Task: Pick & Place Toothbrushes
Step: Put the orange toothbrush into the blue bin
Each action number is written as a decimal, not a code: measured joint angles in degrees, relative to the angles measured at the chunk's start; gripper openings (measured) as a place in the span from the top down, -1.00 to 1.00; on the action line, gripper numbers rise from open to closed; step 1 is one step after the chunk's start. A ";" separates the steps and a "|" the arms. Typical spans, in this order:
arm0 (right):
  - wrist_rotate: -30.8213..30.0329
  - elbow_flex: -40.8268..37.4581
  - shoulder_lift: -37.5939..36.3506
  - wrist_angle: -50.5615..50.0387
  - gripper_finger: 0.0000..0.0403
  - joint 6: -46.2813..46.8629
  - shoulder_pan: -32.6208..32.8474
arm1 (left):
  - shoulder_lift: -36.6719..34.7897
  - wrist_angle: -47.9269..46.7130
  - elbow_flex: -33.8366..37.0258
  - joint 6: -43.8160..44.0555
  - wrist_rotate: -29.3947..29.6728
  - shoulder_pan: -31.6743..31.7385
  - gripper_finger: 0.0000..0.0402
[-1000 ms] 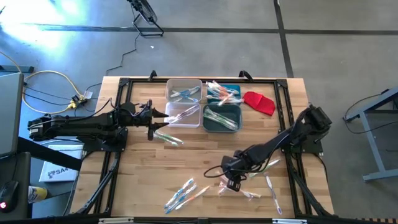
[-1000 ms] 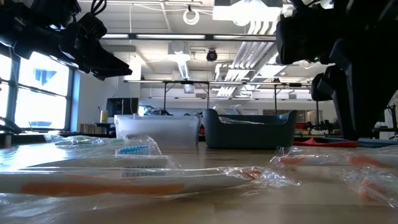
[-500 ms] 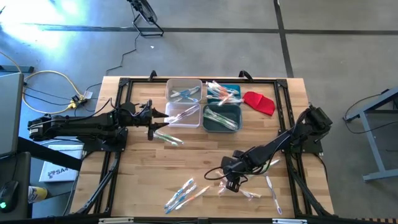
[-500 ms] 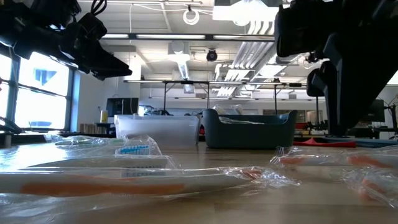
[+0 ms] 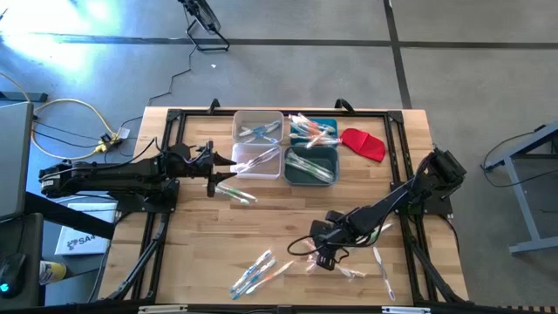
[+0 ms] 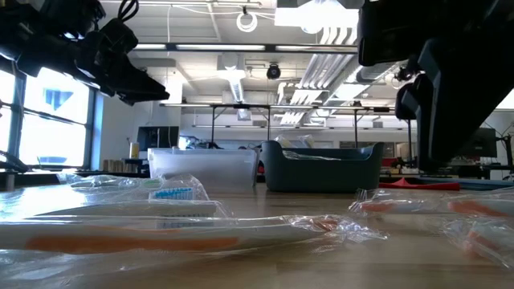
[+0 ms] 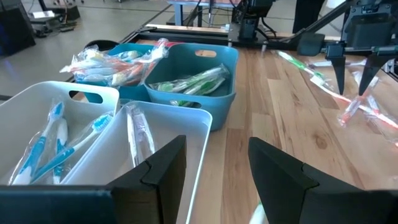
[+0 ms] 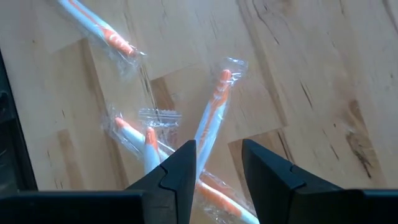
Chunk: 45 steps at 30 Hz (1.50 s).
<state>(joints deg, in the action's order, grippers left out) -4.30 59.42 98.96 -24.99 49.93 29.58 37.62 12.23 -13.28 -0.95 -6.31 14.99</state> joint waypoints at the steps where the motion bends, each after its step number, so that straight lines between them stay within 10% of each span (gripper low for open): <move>1: -0.37 0.00 0.00 0.00 0.39 0.00 0.11 | 0.00 -0.04 0.00 0.02 -0.01 0.00 0.15; 33: 1.92 -0.04 4.79 1.68 0.39 1.11 -1.35 | 0.00 -0.48 0.00 1.57 -0.49 0.00 0.15; 45: 14.49 -0.04 4.74 1.53 0.39 0.11 -9.06 | -0.01 -0.42 0.00 1.51 -0.55 0.01 0.15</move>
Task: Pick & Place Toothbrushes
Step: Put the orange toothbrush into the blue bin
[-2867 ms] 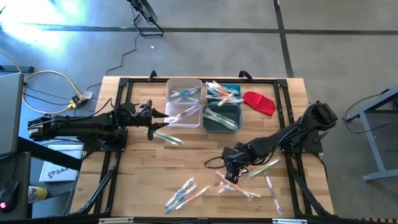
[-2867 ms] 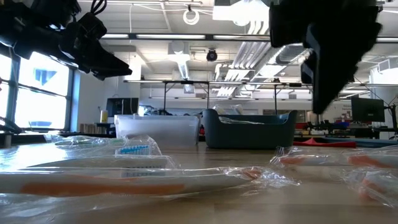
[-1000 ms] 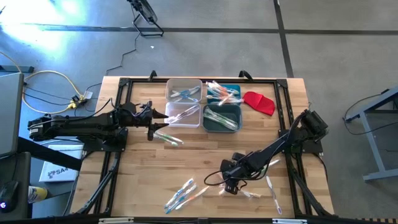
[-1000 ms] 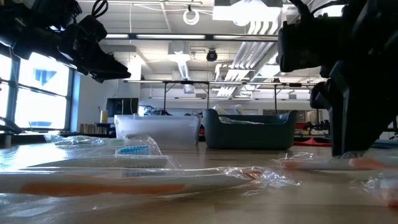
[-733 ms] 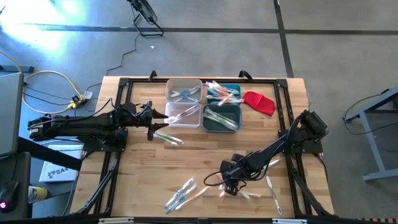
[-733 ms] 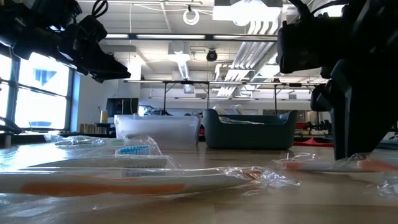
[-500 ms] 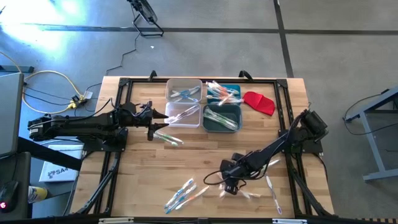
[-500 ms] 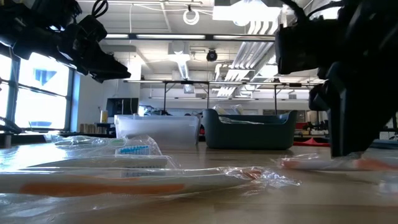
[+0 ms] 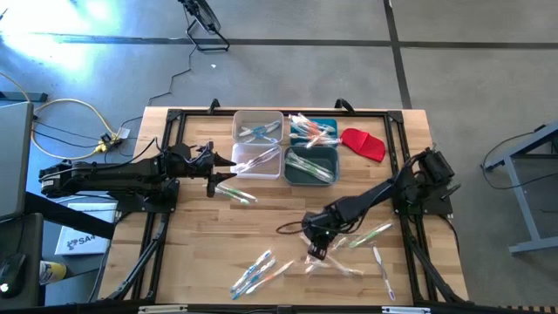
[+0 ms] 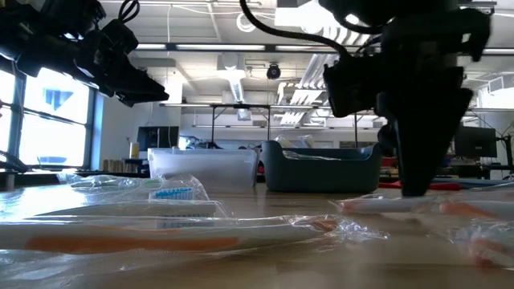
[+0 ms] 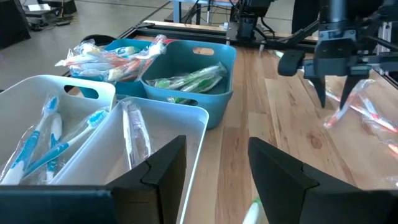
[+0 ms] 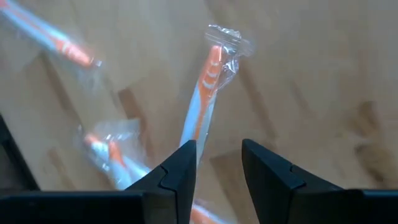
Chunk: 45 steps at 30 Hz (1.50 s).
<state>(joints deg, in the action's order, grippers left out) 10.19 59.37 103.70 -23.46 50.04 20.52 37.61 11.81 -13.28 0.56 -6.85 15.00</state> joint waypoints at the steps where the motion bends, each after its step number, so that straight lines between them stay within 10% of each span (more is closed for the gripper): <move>1: -0.48 0.00 0.00 0.02 0.39 -0.62 -0.48 | 0.00 0.00 0.00 0.01 0.00 -0.02 0.15; 25: -9.09 7.61 -1.80 -6.06 0.76 -12.12 -4.55 | 0.02 -0.02 0.00 -0.03 0.04 0.00 0.15; 45: -8.52 8.61 -4.83 -11.23 0.94 -0.53 2.36 | 0.00 -0.50 0.00 1.42 0.04 -0.01 0.15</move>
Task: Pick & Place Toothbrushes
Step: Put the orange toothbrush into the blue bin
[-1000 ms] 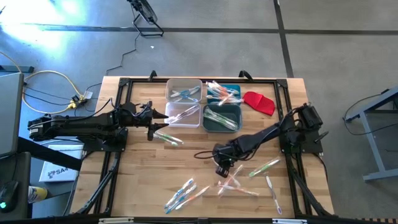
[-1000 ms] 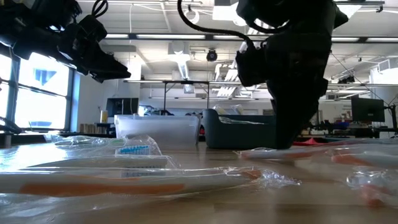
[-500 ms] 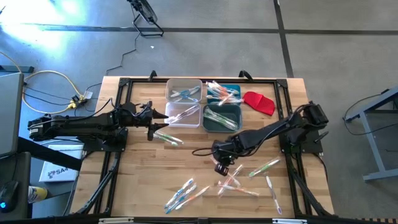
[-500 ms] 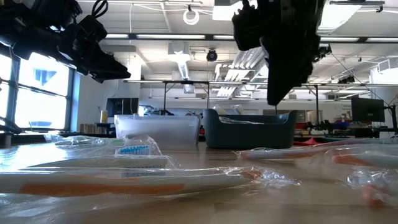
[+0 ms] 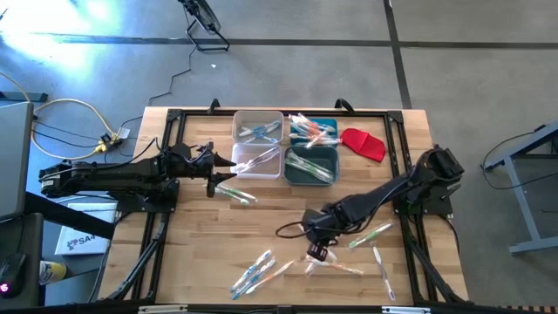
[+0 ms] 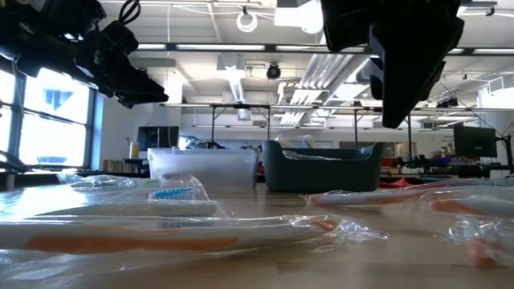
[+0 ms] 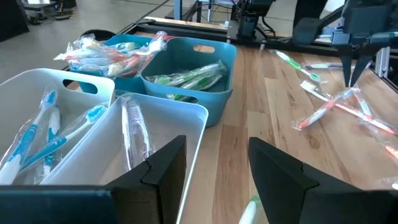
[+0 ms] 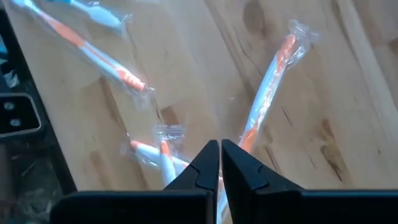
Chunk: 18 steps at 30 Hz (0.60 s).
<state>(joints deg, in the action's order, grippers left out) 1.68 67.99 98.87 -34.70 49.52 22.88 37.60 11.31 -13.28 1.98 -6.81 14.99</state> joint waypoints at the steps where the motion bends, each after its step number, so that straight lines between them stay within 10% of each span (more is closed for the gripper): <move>1: -0.43 0.00 0.00 -0.02 0.93 0.79 0.04 | 0.00 0.00 0.00 0.00 -0.02 0.00 0.15; 18: -3.26 -4.00 0.00 0.91 0.13 7.92 0.33 | 0.01 -0.44 0.00 0.00 0.00 0.01 0.15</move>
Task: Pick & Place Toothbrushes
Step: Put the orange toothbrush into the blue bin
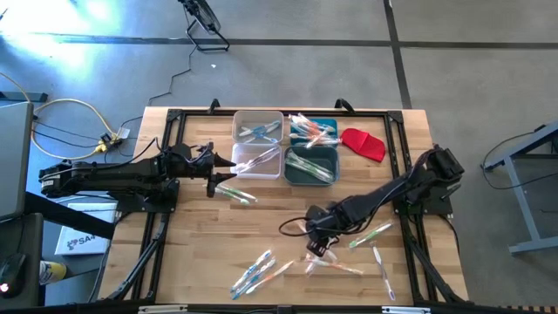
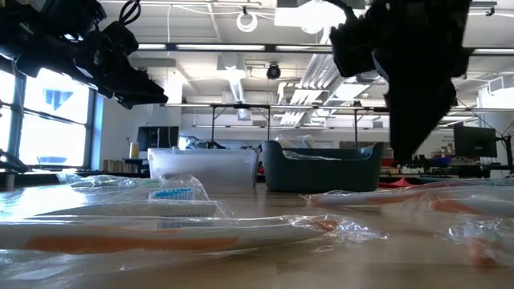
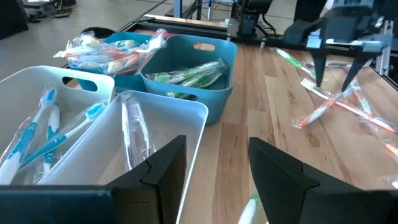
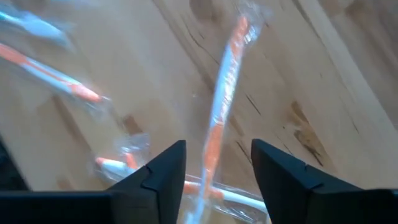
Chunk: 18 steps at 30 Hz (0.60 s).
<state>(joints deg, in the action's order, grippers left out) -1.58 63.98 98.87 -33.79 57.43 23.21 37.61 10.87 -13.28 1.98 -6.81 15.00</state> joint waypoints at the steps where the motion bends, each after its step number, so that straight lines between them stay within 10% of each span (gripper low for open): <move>1: 0.00 -0.80 0.00 0.57 0.11 0.02 0.11 | 0.01 0.00 0.00 0.00 0.00 0.00 0.15; 18: 0.28 -8.27 0.00 10.96 0.10 1.43 0.11 | -0.01 -0.48 0.00 -0.04 -0.01 -0.01 0.15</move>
<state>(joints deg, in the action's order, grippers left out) -1.31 55.71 98.87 -22.83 58.86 23.32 37.60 10.39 -13.28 1.93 -6.82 14.99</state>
